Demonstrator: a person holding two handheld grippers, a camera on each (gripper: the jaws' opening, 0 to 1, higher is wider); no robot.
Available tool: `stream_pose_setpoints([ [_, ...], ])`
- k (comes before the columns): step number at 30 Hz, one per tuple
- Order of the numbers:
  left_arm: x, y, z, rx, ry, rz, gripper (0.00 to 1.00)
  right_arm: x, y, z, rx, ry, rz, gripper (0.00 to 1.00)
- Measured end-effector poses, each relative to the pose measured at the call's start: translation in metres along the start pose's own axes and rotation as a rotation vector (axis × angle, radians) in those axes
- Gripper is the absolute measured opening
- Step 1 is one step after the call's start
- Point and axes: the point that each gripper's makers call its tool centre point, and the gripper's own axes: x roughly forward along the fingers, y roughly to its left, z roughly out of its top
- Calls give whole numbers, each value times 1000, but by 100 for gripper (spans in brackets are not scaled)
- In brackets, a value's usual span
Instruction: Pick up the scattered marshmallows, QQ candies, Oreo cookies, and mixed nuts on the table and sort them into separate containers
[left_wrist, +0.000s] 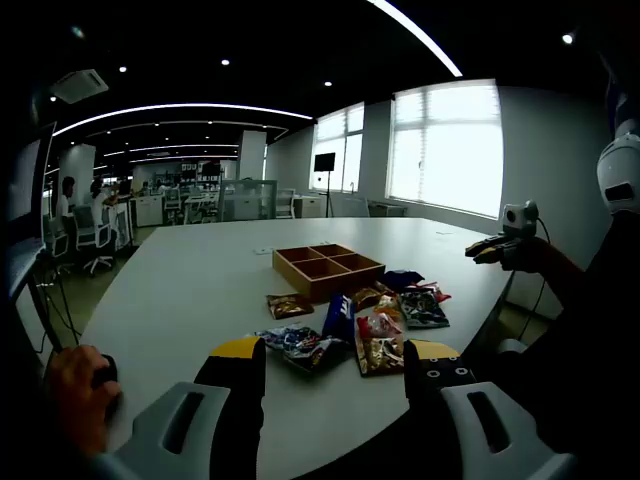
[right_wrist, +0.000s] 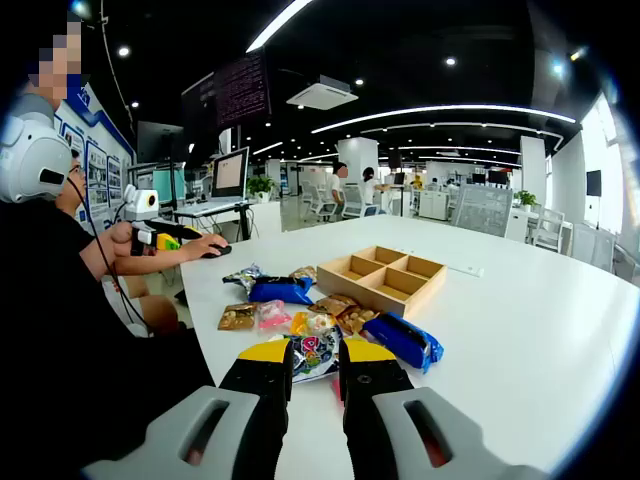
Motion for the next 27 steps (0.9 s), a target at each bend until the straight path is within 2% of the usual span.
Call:
stream_pose_setpoints([
  [27,0,0,1,2,-5,-4,60,3,1,1,-2,4,7,15],
])
